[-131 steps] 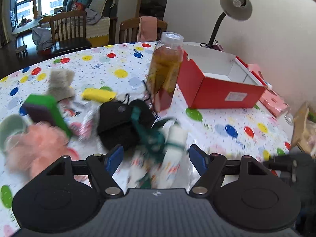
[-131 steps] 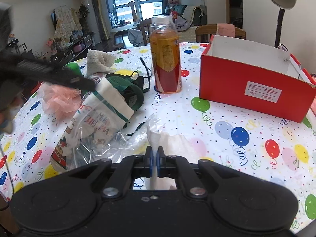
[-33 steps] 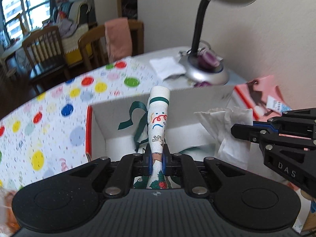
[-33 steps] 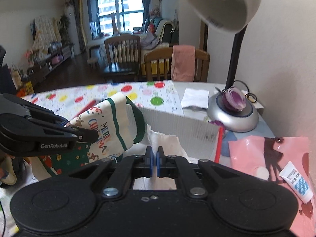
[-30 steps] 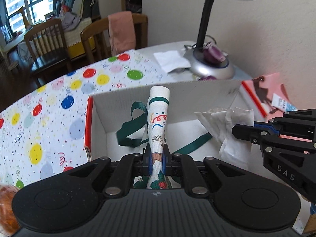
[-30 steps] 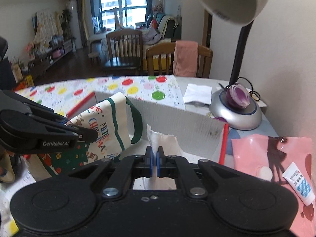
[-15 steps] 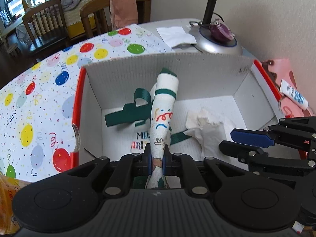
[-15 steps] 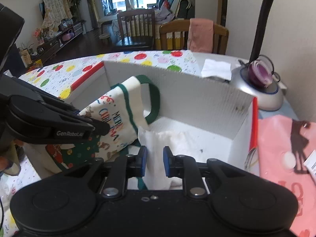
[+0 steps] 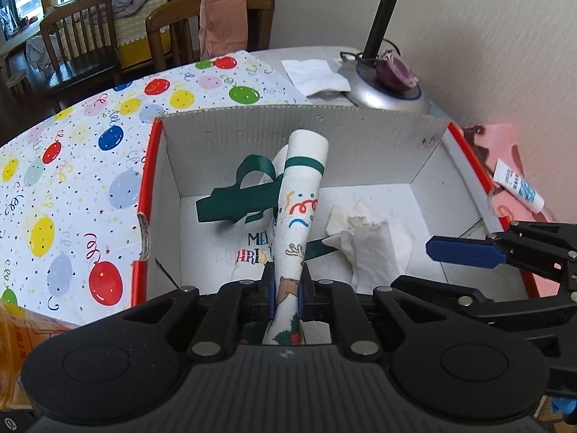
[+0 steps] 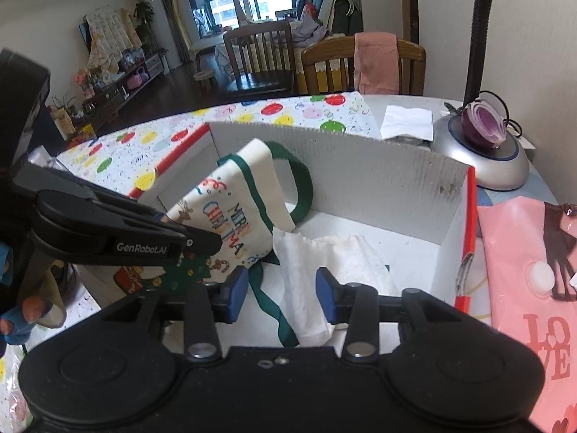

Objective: Organize soft objects
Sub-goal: 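Open both grippers to release the bag and tissue into the box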

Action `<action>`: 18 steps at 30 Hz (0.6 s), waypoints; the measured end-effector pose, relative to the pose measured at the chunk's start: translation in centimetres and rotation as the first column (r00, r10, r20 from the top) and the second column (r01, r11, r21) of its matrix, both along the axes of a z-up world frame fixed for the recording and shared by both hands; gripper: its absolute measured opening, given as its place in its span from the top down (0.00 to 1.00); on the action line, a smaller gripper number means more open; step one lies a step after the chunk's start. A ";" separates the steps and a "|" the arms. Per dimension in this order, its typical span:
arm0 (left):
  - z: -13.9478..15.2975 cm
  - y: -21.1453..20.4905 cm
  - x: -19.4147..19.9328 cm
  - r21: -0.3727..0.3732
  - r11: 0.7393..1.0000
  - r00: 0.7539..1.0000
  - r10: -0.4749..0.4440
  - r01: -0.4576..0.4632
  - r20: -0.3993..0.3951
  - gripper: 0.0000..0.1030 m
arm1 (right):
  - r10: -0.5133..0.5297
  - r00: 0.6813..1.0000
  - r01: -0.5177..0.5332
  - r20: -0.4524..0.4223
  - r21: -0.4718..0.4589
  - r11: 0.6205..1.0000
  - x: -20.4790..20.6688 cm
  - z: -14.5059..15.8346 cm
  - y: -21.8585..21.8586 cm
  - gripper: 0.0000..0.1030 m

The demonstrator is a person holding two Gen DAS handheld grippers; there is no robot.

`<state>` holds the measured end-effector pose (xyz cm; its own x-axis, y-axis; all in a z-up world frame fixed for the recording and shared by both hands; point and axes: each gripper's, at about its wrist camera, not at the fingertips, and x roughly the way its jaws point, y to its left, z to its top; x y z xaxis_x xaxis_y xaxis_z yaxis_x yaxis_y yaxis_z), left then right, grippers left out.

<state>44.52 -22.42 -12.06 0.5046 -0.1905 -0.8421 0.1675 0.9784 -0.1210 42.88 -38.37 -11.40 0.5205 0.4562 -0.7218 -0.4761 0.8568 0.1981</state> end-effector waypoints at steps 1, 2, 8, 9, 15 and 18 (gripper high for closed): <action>0.1 0.0 -0.1 0.000 1.000 1.000 -0.001 0.001 0.006 0.90 | -0.001 1.000 0.001 0.003 0.005 1.000 -0.1 0.2 -0.1 0.55; 0.3 0.0 -0.3 -0.001 1.000 1.000 -0.004 0.004 0.012 0.90 | -0.002 1.000 0.002 0.007 0.008 1.000 -0.2 0.4 -0.2 0.54; 1.9 0.5 -1.8 -0.023 1.000 0.998 -0.014 0.015 0.053 0.88 | -0.011 0.999 0.010 0.030 0.043 0.999 -1.0 1.8 -0.8 0.47; 2.3 0.6 -2.2 -0.031 0.999 0.998 -0.018 0.020 0.063 0.88 | -0.009 0.999 0.008 0.038 0.048 0.999 -1.2 2.2 -0.8 0.45; 5.3 1.8 -5.5 -0.082 0.995 0.988 -0.045 0.058 0.146 0.88 | 0.001 0.996 -0.007 0.085 0.074 0.997 -2.9 4.7 -0.7 0.40; 6.9 2.7 -7.6 -0.085 0.994 0.980 -0.057 0.075 0.193 0.88 | 0.003 0.995 -0.012 0.103 0.085 0.996 -3.9 5.7 -0.4 0.39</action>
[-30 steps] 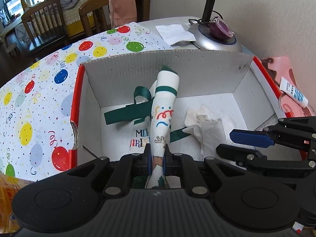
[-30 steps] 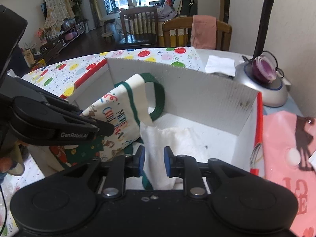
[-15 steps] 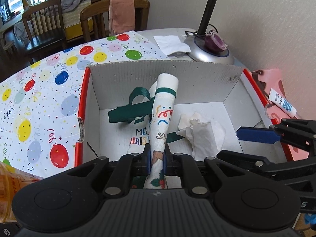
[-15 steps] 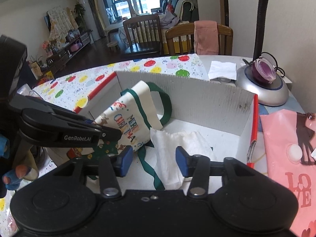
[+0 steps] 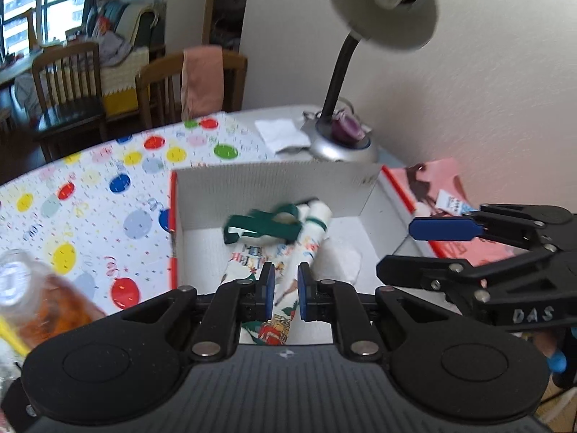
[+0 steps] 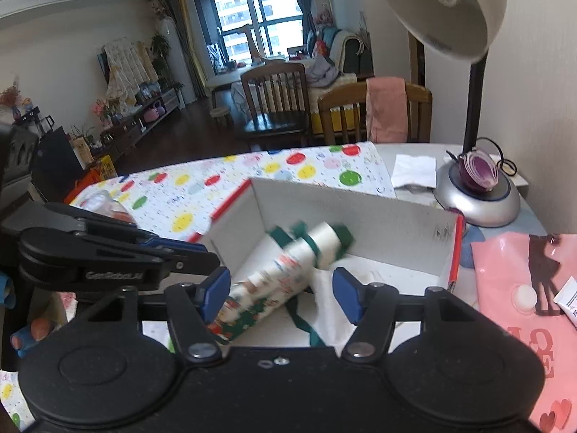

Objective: Organize soft objects
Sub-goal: 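Open both grippers to release the bag and tissue into the box, then grasp the pink mesh bath puff with the left gripper while the right gripper grasps the clear plastic bag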

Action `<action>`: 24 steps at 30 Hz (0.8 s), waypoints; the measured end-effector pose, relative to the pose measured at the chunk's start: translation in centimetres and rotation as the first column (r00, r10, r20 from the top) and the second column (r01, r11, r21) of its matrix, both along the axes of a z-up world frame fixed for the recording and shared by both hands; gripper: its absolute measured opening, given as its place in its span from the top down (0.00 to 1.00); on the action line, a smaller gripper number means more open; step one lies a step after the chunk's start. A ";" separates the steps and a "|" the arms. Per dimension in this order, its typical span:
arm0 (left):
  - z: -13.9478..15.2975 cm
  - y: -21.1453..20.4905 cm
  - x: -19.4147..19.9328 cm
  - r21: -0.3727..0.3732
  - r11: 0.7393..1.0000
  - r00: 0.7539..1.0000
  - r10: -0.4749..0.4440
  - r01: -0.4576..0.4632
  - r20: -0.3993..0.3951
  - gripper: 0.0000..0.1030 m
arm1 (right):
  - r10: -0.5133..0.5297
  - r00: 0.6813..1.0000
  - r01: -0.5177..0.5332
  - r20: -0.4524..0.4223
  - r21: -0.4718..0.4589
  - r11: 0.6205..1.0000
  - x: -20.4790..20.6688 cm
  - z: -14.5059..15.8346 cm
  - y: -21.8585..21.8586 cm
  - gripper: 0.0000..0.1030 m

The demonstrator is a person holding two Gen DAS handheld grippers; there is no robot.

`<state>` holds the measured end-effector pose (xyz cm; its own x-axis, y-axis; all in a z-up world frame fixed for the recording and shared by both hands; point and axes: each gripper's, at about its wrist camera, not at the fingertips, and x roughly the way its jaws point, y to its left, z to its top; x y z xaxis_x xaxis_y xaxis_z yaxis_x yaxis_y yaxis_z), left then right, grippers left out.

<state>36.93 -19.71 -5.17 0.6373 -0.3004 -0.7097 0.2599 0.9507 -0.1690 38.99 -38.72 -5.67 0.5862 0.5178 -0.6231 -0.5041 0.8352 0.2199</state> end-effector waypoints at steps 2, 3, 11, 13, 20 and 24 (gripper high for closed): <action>0.9 0.7 -1.4 -0.006 1.000 1.000 -0.004 0.004 0.024 0.88 | 0.000 1.000 0.000 0.010 0.009 1.000 -0.7 0.7 0.4 0.39; 1.3 1.2 -2.1 -0.012 1.000 1.000 -0.004 0.004 0.031 0.88 | -0.001 1.000 0.001 0.016 0.012 1.000 -1.1 1.0 0.6 0.38; 3.7 5.8 -7.5 -0.018 0.999 0.995 0.036 -0.035 0.088 0.88 | -0.007 0.998 0.005 0.058 0.032 0.999 -5.1 3.4 3.2 0.33; 4.1 7.5 -9.0 -0.022 0.999 0.993 0.046 -0.043 0.105 0.88 | -0.001 0.997 -0.001 0.072 0.035 0.999 -6.4 3.9 4.2 0.31; 4.9 13.3 -14.3 -0.035 0.996 0.987 0.088 -0.084 0.136 0.88 | 0.041 0.995 -0.046 0.086 0.058 0.997 -11.2 4.7 8.6 0.23; 4.8 16.4 -16.6 -0.040 0.993 0.984 0.111 -0.107 0.138 0.88 | 0.059 0.995 -0.064 0.083 0.057 0.996 -13.5 4.4 11.1 0.21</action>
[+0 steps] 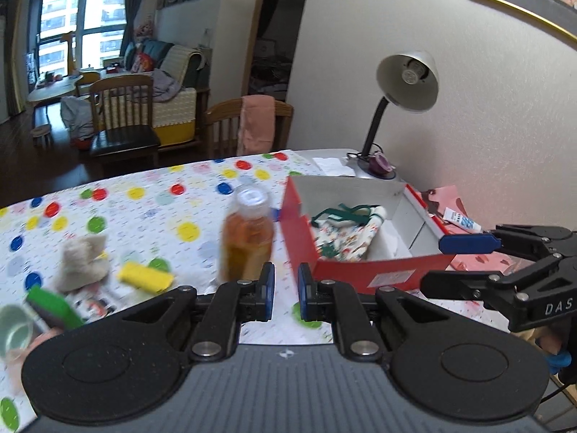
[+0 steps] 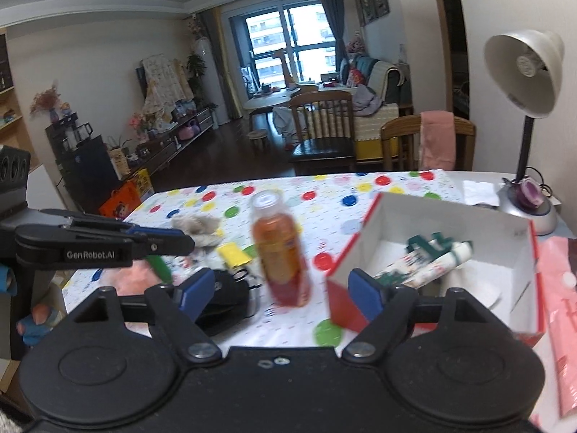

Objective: Organize soft objects
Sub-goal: 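Grasp the pink mesh bath puff with the left gripper while the right gripper grasps the clear plastic bag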

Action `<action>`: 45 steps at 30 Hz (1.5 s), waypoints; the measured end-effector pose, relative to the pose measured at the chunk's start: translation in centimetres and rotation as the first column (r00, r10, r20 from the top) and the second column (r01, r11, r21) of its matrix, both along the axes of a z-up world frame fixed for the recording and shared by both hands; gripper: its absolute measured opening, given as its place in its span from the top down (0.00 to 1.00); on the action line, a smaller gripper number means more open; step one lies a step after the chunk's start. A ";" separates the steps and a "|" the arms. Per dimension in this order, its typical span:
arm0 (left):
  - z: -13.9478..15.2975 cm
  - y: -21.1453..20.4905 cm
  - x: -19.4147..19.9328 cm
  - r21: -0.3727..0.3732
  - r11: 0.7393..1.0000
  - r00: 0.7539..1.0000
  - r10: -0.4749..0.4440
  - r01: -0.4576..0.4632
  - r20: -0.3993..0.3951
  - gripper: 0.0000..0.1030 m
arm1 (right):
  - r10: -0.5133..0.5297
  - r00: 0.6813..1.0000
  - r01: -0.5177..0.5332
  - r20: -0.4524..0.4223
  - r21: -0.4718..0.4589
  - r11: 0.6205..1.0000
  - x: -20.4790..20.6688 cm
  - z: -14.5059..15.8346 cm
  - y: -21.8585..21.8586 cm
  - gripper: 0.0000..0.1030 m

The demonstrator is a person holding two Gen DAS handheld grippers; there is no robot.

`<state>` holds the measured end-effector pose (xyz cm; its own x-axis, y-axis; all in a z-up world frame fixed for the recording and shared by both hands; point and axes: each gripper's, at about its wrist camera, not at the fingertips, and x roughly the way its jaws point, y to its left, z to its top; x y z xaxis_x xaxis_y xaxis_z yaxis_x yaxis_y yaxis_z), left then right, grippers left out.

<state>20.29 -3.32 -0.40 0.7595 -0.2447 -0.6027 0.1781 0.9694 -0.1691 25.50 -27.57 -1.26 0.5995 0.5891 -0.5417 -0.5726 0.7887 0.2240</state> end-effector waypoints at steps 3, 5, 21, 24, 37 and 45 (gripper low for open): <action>-0.4 2.2 -1.5 -0.007 1.000 1.000 0.025 -0.025 -0.004 0.75 | 0.008 1.000 -0.008 -0.009 -0.001 1.000 -1.5 -0.3 1.6 0.20; -0.6 3.9 -2.5 -0.019 0.999 0.999 0.039 -0.039 -0.003 0.42 | 0.012 1.000 -0.012 -0.017 -0.003 1.000 -2.4 -0.7 2.7 0.20; -5.3 12.5 -8.3 0.054 0.983 0.984 0.175 -0.176 0.006 0.12 | -0.011 0.994 0.005 -0.108 -0.055 0.998 -6.8 -5.4 9.1 0.10; -6.3 13.4 -8.9 0.051 0.976 0.977 0.210 -0.211 0.029 0.01 | -0.026 0.993 0.017 -0.115 -0.080 0.997 -7.0 -6.5 9.9 0.08; -11.3 17.2 -7.4 0.015 0.904 0.903 0.428 -0.428 -0.028 0.00 | -0.099 0.975 0.061 -0.198 -0.192 0.979 -5.8 -11.2 14.1 0.08; -15.2 17.0 -6.3 0.065 0.846 0.841 0.533 -0.529 -0.094 0.00 | -0.135 0.966 0.075 -0.221 -0.262 0.962 -4.7 -13.4 16.1 0.12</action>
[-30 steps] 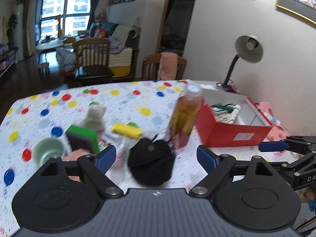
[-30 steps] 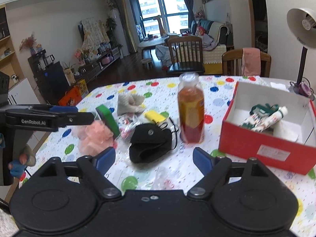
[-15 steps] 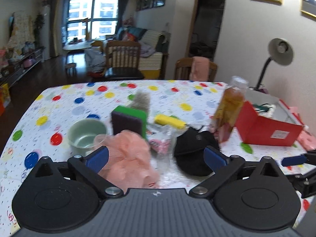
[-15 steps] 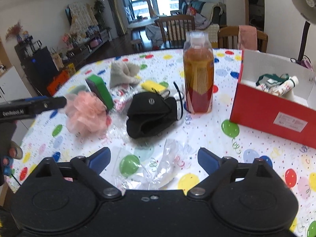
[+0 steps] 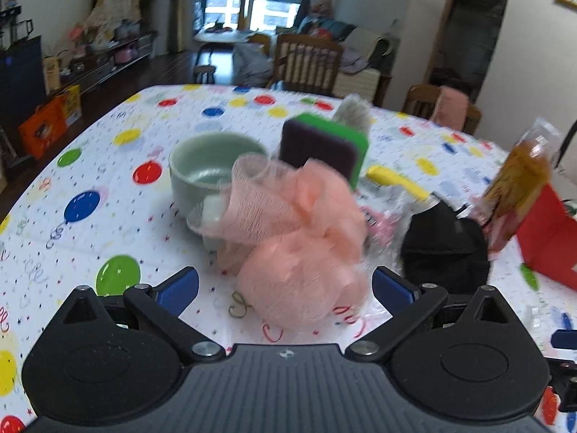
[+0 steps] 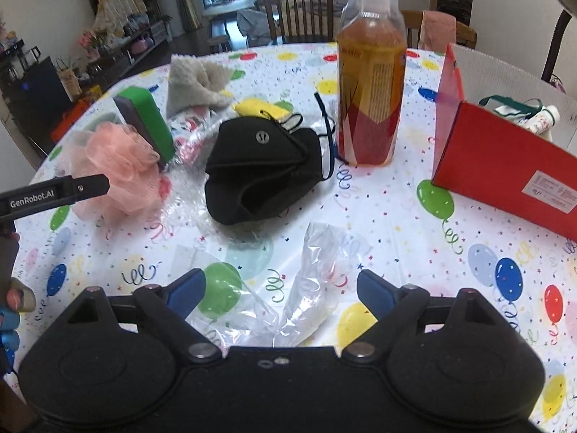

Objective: Organize soft objects
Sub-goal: 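Grasp the pink mesh bath puff with the left gripper while the right gripper grasps the clear plastic bag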

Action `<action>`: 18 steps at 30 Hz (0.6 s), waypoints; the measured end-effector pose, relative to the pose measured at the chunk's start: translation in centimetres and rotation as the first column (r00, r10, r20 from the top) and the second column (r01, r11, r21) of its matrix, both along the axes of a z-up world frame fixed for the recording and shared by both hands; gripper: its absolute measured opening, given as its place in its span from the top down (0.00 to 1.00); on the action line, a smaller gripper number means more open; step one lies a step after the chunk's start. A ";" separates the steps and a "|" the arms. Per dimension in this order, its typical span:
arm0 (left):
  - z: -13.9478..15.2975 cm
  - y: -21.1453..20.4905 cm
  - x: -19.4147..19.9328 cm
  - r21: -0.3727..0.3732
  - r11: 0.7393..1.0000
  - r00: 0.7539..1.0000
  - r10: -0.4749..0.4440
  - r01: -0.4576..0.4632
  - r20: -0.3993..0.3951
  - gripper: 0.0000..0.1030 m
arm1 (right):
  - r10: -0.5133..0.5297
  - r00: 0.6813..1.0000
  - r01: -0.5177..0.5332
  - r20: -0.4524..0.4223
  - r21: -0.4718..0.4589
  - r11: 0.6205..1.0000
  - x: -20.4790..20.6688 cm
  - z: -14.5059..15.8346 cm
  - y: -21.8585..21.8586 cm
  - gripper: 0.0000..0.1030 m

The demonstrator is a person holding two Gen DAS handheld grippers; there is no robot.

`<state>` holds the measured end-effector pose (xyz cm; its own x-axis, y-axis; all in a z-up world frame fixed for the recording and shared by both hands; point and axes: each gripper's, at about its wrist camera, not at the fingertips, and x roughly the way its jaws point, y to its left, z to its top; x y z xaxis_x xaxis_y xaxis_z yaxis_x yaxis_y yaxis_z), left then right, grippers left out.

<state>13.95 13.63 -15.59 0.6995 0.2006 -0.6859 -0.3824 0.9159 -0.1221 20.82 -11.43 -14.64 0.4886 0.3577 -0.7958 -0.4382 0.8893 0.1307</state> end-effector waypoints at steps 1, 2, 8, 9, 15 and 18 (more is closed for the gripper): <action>-0.3 -0.1 0.3 0.007 1.000 1.000 0.000 0.000 -0.009 0.00 | -0.004 1.000 0.004 -0.009 -0.002 1.000 0.2 -0.3 0.1 0.13; -0.5 -0.2 0.6 0.016 1.000 1.000 0.002 -0.002 -0.013 0.00 | -0.012 1.000 0.012 -0.019 -0.004 1.000 0.4 -0.6 0.2 0.14; -1.5 -0.1 2.0 0.020 0.999 0.999 0.031 -0.030 -0.032 0.00 | -0.041 0.998 0.038 -0.054 -0.057 0.998 1.3 -1.9 0.7 0.22; -1.6 0.0 2.2 0.016 0.999 0.999 0.035 -0.035 -0.033 0.00 | -0.042 0.998 0.038 -0.051 -0.076 0.996 1.3 -2.1 0.8 0.24; -1.9 0.2 3.2 -0.008 1.000 0.999 0.019 -0.020 -0.036 0.01 | -0.022 0.997 0.016 -0.078 -0.076 0.997 0.9 -2.6 0.4 0.35; -1.9 0.2 3.4 -0.024 1.000 1.000 0.005 -0.006 -0.030 0.02 | -0.004 0.996 -0.002 -0.091 -0.067 0.998 0.8 -2.7 0.4 0.42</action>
<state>17.35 13.84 -17.52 0.6775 0.1872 -0.7113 -0.3910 0.9108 -0.1327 21.62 -11.02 -17.35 0.4132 0.3012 -0.8594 -0.4260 0.8980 0.1100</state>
